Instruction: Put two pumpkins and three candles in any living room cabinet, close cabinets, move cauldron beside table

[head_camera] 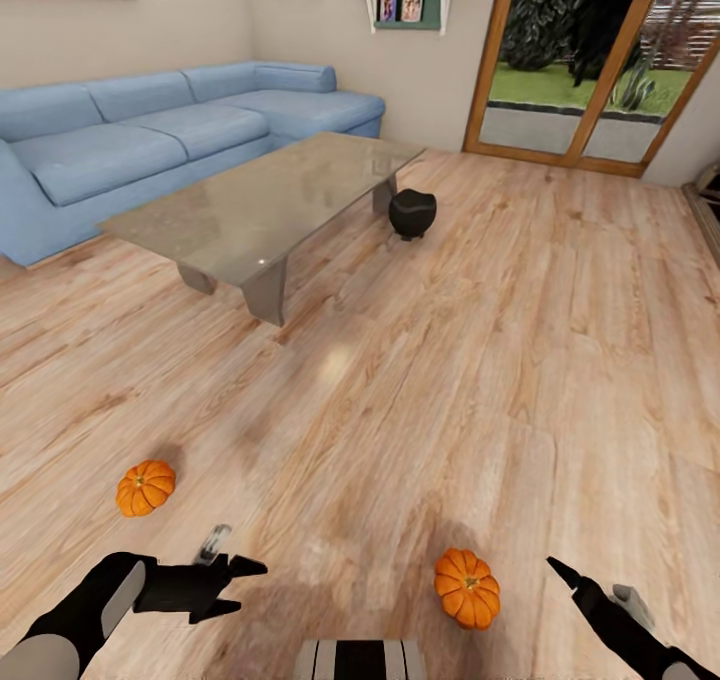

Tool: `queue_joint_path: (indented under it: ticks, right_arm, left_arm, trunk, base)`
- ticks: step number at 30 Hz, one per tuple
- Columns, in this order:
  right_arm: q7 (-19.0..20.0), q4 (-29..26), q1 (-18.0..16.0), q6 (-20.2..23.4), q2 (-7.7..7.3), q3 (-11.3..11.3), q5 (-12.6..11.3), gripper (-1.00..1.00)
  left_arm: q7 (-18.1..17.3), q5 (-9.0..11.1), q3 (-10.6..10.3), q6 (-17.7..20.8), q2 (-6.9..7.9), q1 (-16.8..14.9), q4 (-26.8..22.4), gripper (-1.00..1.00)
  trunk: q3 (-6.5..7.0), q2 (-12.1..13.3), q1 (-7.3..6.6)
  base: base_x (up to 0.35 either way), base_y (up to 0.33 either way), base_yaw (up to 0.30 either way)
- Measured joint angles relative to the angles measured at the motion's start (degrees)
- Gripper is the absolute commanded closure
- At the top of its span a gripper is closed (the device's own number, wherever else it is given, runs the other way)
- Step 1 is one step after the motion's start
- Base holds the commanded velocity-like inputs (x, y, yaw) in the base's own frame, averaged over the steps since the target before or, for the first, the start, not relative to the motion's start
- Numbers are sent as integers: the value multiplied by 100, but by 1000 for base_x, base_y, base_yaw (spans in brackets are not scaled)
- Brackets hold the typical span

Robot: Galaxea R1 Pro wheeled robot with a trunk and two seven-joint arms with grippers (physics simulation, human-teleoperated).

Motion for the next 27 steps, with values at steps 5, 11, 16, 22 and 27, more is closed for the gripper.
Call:
queue_joint_path:
  ticks: [5, 11, 16, 22, 27]
  right_arm:
    - [457, 11, 10, 393, -33, -31, 6, -100]
    - [583, 7, 11, 506, -30, -35, 11, -100]
    - [591, -1, 11, 512, -4, -35, 28, -100]
    - [531, -33, -7, 560, 45, -29, 21, -100]
    - [234, -194, -316, 825, 320, -19, 58, -100]
  left_arm:
    - [-1281, -43, -49, 18, 349, 0, 0, -100]
    - [-2352, -55, -75, 9, 726, 0, 0, -100]
    - [-3223, -63, -104, -6, 1095, 0, 0, -100]
    - [-3643, -65, -119, -9, 1333, 7, 6, -100]
    - [-3760, -122, -126, -9, 1940, 11, 9, -100]
  trunk:
    - [-111, -7, 13]
    - [-244, -15, 28]
    - [-354, -21, 41]
    - [-487, -29, 57]
    - [-598, -36, 69]
  base:
    - [0, 0, 0]
    - [0, 0, 0]
    - [0, 0, 0]
    - [0, 0, 0]
    - [0, 0, 0]
